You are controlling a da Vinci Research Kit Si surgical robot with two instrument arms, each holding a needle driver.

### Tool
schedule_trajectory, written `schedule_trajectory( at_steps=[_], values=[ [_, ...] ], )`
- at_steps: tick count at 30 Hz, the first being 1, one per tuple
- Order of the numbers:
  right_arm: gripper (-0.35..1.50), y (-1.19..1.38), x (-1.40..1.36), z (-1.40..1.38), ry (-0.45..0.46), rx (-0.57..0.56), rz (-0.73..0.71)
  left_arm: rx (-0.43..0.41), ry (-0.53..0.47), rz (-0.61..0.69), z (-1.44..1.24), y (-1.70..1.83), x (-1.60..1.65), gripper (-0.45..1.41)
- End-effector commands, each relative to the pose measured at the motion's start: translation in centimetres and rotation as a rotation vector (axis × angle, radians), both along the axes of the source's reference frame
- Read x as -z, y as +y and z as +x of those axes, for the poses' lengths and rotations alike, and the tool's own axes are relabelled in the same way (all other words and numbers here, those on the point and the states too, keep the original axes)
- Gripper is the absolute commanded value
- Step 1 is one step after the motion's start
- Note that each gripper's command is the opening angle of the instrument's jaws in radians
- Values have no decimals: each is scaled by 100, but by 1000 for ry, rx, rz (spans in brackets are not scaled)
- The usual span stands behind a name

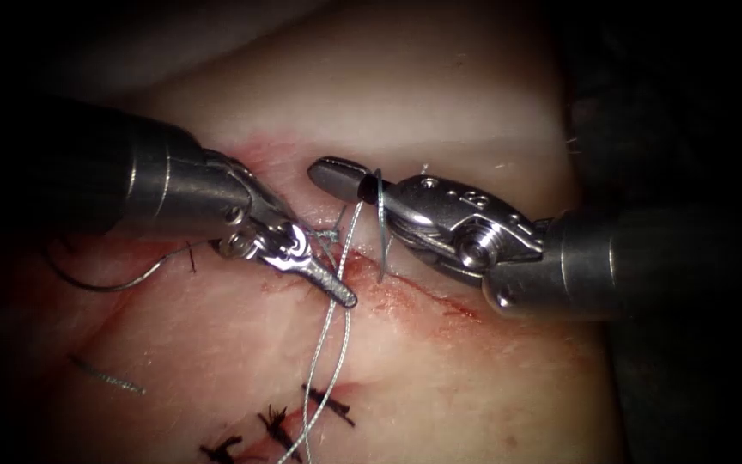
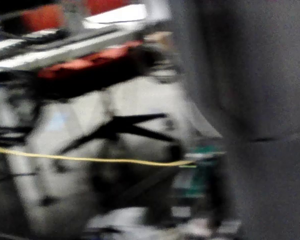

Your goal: Wound Closure

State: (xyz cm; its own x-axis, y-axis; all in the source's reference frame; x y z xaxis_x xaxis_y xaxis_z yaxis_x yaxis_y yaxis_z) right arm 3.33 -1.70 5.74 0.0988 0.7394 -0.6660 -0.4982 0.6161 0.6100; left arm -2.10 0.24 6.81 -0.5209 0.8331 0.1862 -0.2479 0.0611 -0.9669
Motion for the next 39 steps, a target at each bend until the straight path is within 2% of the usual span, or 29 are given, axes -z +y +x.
schedule_trajectory(
  at_steps=[1,3,4,5,7,8,9,10,11,17,19,23,25,32,39],
  values=[
    [-35,3,-5,6,-12,16,-13,-3,3,-5,-5,-1,-5,-45],
    [-35,4,-8,4,-68,103,-59,-28,25,-45,-4,1,-2,-45],
    [-35,5,-12,3,-117,205,-94,-61,58,-96,-5,3,2,-45],
    [-35,5,-15,3,-113,246,-91,-77,72,-120,-5,4,4,-45],
    [-35,2,-23,3,-62,349,-85,-96,81,-146,-6,6,8,-45],
    [-35,-4,-33,4,-18,436,-79,-114,93,-165,-5,8,14,-45],
    [-35,-4,-33,4,-18,436,-79,-114,93,-165,-5,8,14,-45],
    [-35,-8,-40,4,16,509,-75,-121,92,-173,-5,10,19,-45],
    [-35,-8,-40,4,16,509,-75,-121,92,-173,-5,10,19,-45],
    [-35,-16,-46,8,140,768,-68,-134,63,-202,-8,19,22,-45],
    [-35,-19,-46,9,183,818,-82,-138,56,-211,-7,21,20,-45],
    [-35,-22,-44,10,256,864,-65,-149,42,-221,-1,30,16,-45],
    [-35,-23,-43,10,291,821,-42,-154,52,-240,6,36,10,-45],
    [-35,-26,-44,9,413,802,56,-168,103,-287,28,52,-8,-45],
    [-35,-36,-49,4,465,792,142,-166,118,-310,25,48,-30,-45]
  ],
)
